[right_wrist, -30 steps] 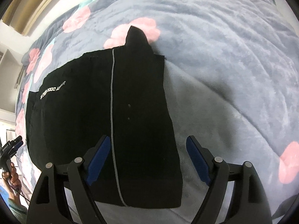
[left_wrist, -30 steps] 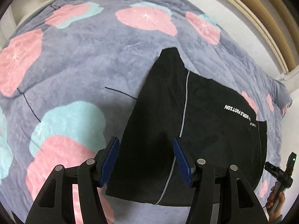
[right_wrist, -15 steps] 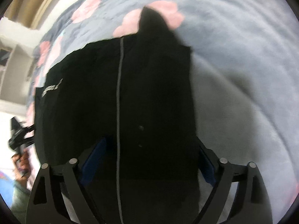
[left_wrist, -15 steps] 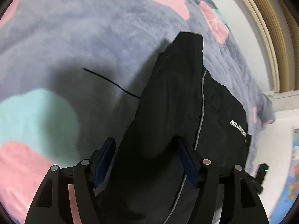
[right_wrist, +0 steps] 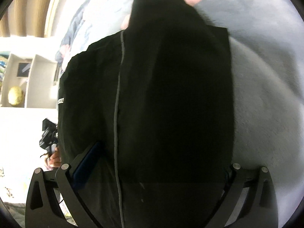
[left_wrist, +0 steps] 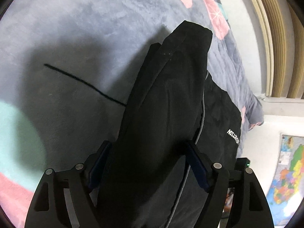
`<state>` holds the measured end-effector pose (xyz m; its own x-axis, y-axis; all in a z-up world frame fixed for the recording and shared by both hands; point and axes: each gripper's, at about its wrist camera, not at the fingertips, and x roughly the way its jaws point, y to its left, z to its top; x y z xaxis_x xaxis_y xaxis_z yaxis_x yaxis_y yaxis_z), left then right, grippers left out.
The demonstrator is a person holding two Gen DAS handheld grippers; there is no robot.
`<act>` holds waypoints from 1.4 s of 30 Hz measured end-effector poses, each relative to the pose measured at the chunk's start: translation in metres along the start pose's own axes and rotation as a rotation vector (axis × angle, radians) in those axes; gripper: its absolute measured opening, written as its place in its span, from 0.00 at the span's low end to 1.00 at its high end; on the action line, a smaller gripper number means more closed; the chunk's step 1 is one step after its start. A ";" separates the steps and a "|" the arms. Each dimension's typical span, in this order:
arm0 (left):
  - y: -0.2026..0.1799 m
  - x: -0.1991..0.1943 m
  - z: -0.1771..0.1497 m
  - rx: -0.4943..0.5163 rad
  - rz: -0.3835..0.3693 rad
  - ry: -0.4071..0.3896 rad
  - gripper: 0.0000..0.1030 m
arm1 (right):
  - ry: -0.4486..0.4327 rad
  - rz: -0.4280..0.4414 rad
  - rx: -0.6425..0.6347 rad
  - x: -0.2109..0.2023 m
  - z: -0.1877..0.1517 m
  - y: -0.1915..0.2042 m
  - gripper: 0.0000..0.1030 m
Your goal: Fold large clothes
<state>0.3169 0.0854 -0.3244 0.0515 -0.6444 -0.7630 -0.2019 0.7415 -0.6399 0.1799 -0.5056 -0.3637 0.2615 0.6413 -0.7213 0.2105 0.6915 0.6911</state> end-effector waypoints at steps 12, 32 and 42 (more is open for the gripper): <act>-0.034 -0.006 -0.027 0.107 0.024 -0.118 0.32 | -0.079 -0.086 -0.093 -0.028 -0.023 0.028 0.51; -0.144 -0.171 -0.208 0.446 -0.147 -0.369 0.23 | -0.307 -0.210 -0.368 -0.168 -0.144 0.161 0.27; -0.083 -0.153 -0.263 0.380 -0.066 -0.222 0.23 | -0.167 -0.274 -0.249 -0.113 -0.164 0.123 0.27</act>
<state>0.0689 0.0733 -0.1301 0.2693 -0.6675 -0.6942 0.1804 0.7430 -0.6445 0.0215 -0.4386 -0.2048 0.3812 0.3735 -0.8457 0.0641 0.9019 0.4272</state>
